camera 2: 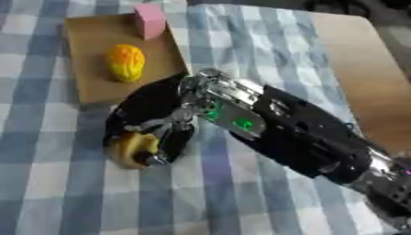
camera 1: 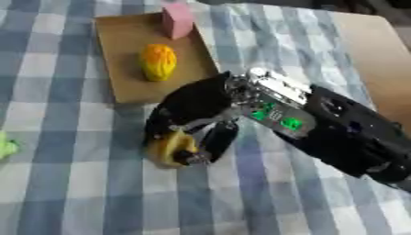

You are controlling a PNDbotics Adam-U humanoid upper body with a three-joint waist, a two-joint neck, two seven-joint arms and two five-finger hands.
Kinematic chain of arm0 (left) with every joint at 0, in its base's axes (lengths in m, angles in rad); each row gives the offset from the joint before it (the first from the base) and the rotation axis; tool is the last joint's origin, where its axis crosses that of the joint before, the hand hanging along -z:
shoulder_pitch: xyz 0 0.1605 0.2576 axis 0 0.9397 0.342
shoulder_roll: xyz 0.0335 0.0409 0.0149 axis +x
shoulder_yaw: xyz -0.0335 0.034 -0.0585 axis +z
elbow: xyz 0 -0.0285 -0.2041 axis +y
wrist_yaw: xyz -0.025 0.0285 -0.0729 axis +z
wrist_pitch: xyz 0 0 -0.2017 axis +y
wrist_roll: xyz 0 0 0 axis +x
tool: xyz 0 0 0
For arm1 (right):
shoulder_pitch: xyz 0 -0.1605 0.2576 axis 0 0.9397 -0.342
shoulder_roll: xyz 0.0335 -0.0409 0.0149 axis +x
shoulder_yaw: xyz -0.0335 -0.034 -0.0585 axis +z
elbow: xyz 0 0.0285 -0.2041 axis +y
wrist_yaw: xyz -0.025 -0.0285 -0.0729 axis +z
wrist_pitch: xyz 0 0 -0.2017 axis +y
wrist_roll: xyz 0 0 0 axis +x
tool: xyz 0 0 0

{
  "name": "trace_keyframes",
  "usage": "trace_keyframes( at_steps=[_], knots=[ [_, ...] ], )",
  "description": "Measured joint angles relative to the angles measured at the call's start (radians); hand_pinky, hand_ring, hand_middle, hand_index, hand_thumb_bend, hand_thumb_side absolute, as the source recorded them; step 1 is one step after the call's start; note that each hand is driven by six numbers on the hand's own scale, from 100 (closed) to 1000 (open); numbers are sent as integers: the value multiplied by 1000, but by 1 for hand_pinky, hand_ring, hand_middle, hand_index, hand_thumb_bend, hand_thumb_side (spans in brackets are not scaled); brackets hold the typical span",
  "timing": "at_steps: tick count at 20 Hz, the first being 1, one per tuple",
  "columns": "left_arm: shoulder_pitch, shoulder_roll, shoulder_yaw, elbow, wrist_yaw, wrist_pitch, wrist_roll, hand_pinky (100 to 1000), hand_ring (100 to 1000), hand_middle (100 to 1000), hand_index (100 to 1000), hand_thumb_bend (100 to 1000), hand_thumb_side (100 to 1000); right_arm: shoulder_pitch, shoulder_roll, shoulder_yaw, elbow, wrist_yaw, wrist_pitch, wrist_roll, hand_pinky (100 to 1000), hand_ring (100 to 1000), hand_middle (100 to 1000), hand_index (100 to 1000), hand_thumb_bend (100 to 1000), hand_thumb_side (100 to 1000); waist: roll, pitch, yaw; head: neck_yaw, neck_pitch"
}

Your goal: Pick up objects on the table and place them in the box.

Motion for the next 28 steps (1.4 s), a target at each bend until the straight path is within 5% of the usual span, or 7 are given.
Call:
trace_keyframes(
  at_steps=[5,18,28],
  knots=[
    [0,0,0,0,0,2,-2,913,715,826,880,102,671,12,-1,0,-17,-34,3,-37,761,738,601,551,100,233,0,0,-3,-1,0],
    [4,0,0,0,0,2,-2,912,715,826,880,103,671,2,-76,-115,-266,-308,166,-53,748,694,559,536,100,200,0,-7,-17,5,4],
    [7,1,0,0,0,2,-2,912,715,827,880,100,674,-103,-71,-204,-170,-362,239,-145,746,695,556,529,100,198,-14,-8,-11,8,4]
  ],
)
